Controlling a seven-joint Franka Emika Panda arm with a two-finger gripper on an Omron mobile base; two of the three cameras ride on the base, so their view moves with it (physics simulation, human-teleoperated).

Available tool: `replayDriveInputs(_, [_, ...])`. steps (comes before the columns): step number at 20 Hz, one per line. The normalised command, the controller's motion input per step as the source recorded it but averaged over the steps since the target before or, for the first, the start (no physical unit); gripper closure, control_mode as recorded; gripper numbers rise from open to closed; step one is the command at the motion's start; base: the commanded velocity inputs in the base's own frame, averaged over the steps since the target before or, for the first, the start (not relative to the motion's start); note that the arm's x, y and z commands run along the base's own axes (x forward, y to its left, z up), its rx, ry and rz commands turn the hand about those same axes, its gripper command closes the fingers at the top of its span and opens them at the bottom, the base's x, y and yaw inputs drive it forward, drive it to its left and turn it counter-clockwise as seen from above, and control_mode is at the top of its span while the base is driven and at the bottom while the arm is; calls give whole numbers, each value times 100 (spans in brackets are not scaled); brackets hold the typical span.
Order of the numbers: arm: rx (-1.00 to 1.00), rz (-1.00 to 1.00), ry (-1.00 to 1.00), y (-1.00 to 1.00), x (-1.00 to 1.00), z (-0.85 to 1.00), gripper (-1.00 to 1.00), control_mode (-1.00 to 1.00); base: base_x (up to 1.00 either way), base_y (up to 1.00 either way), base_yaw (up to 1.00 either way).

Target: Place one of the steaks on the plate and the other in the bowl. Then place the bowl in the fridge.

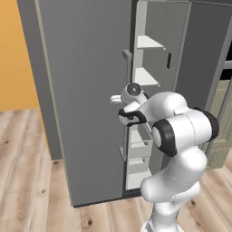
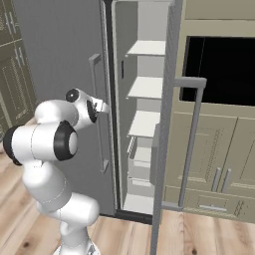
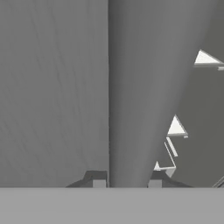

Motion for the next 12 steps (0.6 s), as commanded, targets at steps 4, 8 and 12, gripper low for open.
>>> replayDriveInputs(4, [0,-1,0,0,-1,0,100,-100,0,0,0])
replayDriveInputs(8, [0,-7,0,5,-32,0,100,-100,0,0,0])
replayDriveInputs(12, [-3,-6,-1,19,-37,16,100,-100,0,0,0])
